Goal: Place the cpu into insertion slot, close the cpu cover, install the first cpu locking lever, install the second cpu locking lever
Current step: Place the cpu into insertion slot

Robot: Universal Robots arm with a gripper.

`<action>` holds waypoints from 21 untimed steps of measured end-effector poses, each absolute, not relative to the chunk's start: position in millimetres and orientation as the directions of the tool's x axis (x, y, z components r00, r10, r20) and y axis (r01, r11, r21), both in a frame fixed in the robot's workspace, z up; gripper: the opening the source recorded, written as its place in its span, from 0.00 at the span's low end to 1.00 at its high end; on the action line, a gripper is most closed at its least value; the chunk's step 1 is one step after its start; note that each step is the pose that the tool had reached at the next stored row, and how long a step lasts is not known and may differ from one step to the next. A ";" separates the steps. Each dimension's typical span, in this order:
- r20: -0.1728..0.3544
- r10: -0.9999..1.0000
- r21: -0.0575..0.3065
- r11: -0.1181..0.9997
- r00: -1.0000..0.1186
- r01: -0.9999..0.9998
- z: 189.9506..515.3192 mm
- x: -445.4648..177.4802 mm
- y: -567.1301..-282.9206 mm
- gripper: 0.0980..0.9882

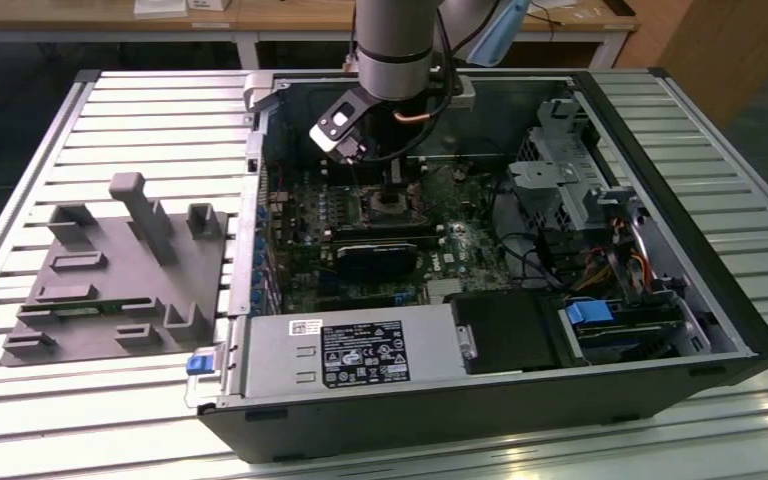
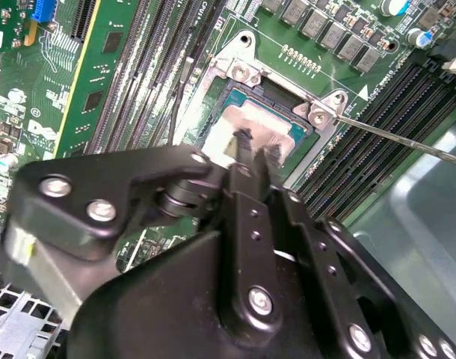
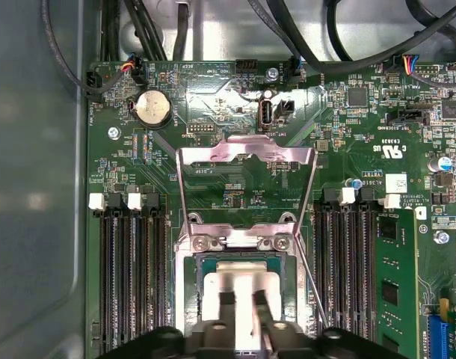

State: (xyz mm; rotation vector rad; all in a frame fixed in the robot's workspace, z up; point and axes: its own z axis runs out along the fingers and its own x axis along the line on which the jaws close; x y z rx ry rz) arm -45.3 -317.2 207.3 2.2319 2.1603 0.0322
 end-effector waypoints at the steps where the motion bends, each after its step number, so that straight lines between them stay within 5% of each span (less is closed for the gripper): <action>1: -0.010 0.999 0.040 -0.032 0.033 0.999 207.3 -45.3 -317.2 0.09; 4: -0.010 0.999 0.040 -0.032 0.033 0.999 207.3 -45.3 -317.2 0.00; 21: -0.009 0.999 0.046 -0.032 0.033 0.998 237.9 -45.4 -317.2 0.00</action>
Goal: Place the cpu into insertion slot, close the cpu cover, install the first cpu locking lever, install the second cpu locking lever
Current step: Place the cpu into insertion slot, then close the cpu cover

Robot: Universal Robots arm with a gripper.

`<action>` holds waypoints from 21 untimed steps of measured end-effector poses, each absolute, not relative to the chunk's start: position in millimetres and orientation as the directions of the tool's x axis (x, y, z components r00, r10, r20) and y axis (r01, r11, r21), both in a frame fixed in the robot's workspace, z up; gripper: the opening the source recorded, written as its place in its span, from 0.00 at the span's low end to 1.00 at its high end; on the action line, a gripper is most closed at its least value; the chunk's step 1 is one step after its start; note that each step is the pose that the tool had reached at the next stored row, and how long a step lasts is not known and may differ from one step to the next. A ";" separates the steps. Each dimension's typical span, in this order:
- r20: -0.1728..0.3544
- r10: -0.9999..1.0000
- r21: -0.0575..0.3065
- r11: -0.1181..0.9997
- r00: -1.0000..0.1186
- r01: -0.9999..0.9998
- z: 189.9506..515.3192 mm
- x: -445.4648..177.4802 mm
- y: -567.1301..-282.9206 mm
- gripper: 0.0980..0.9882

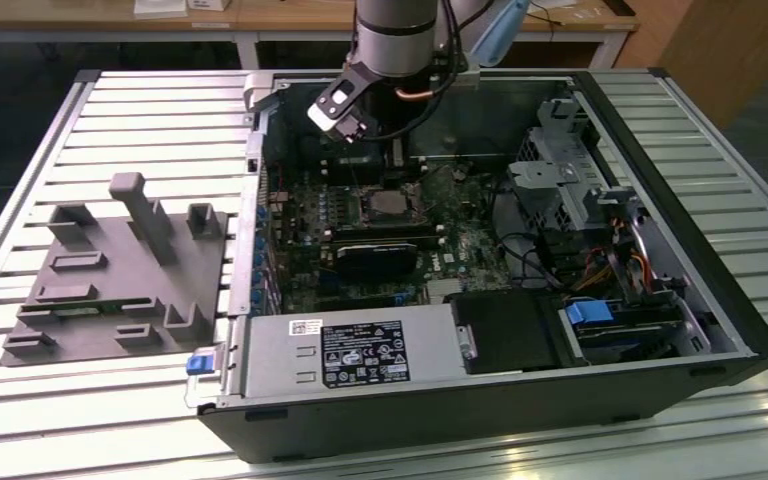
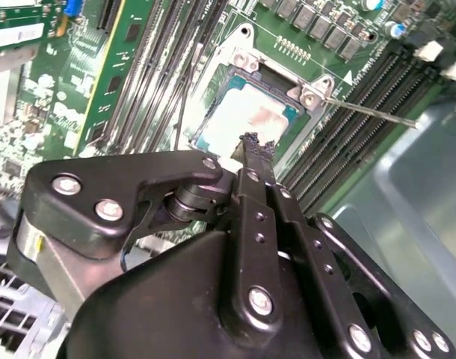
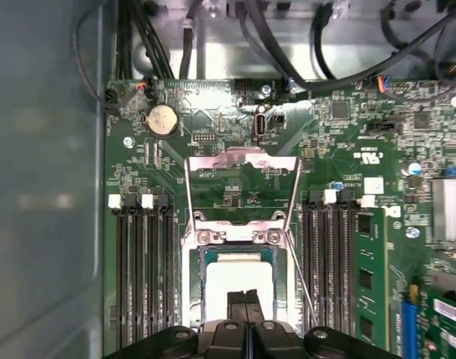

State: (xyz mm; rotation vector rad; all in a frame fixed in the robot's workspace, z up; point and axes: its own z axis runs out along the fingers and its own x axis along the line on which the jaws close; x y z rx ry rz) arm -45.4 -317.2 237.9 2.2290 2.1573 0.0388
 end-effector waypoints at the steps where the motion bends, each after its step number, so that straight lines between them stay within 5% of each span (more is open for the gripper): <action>1: -0.010 0.999 0.046 -0.032 0.033 0.998 240.7 -45.4 -317.2 0.00; 21: -0.009 0.999 0.054 -0.032 0.033 0.998 250.9 -45.6 -317.2 0.00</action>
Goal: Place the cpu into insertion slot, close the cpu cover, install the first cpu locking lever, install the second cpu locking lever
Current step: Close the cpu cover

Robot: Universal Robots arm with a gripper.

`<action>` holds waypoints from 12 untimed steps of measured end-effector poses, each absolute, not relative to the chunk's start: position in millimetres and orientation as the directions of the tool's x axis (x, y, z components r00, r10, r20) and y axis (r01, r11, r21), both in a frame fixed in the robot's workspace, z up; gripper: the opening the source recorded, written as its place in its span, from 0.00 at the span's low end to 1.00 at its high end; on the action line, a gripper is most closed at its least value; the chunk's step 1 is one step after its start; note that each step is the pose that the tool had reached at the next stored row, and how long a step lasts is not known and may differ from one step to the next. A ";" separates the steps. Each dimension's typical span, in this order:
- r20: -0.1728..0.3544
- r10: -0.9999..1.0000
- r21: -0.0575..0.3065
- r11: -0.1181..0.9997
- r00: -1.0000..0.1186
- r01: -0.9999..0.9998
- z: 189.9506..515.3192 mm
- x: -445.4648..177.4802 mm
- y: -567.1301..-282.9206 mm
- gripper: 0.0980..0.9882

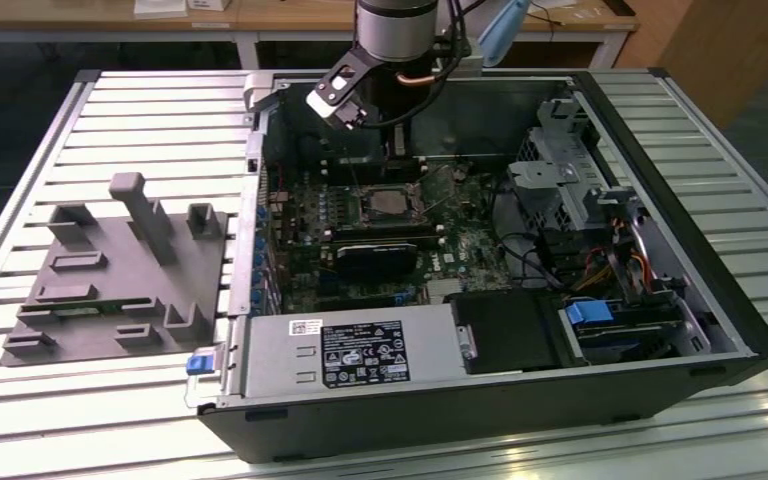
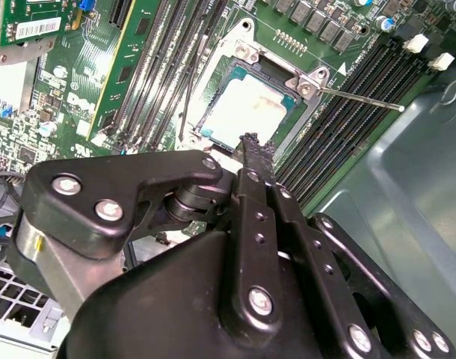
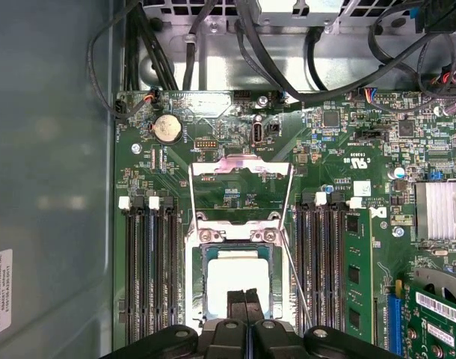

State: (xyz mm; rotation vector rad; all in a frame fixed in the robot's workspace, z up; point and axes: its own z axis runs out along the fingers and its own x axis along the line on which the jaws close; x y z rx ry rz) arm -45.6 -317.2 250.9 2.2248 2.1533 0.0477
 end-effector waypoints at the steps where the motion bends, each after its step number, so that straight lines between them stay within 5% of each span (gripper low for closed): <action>1: -0.009 0.999 0.054 -0.032 0.033 0.998 250.9 -45.6 -317.2 0.00; 12: -0.009 0.999 0.054 -0.032 0.033 0.998 256.3 -45.7 -317.2 0.00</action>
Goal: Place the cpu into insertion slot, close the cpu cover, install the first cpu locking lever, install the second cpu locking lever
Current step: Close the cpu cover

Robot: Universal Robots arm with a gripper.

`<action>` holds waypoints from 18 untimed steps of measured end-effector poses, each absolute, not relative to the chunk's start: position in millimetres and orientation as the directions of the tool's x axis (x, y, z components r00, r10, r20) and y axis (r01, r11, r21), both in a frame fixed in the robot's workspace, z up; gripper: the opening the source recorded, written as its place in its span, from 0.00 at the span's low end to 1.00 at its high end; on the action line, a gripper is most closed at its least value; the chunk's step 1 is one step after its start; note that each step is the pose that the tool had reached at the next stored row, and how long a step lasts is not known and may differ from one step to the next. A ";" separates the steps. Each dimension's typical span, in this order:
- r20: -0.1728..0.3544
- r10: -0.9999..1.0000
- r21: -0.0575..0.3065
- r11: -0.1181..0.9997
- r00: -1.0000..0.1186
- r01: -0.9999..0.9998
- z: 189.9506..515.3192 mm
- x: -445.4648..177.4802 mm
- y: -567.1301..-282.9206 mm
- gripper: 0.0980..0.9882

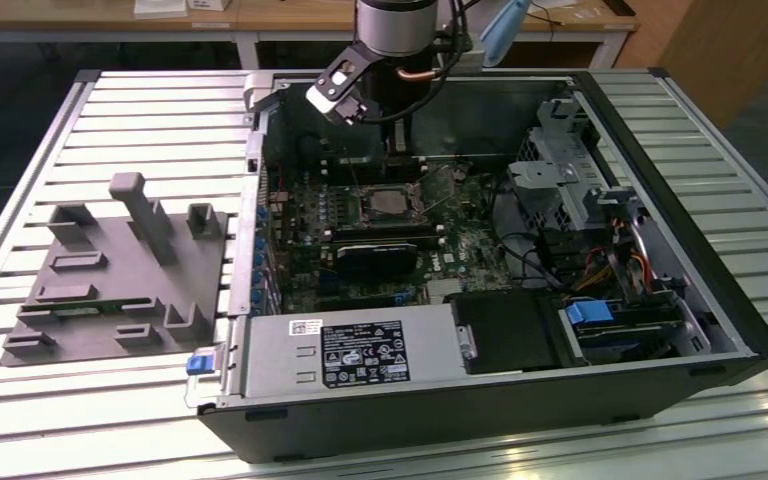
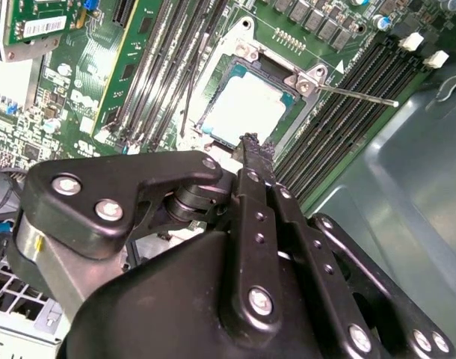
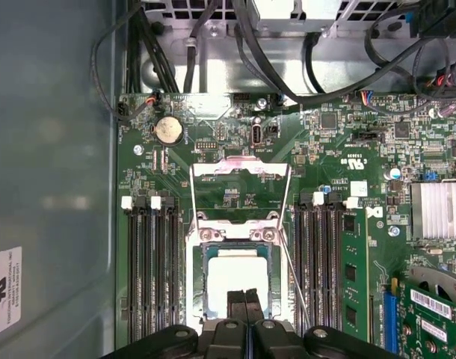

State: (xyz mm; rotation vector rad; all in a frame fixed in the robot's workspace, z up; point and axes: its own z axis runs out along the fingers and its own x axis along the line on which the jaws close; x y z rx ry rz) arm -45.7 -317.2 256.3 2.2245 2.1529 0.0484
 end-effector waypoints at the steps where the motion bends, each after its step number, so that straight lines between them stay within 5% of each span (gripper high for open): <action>1: -0.009 0.999 0.054 -0.032 0.033 0.998 256.3 -45.7 -317.2 0.00; 18: -0.009 0.999 0.054 -0.032 0.033 0.998 256.3 5.8 -317.3 0.00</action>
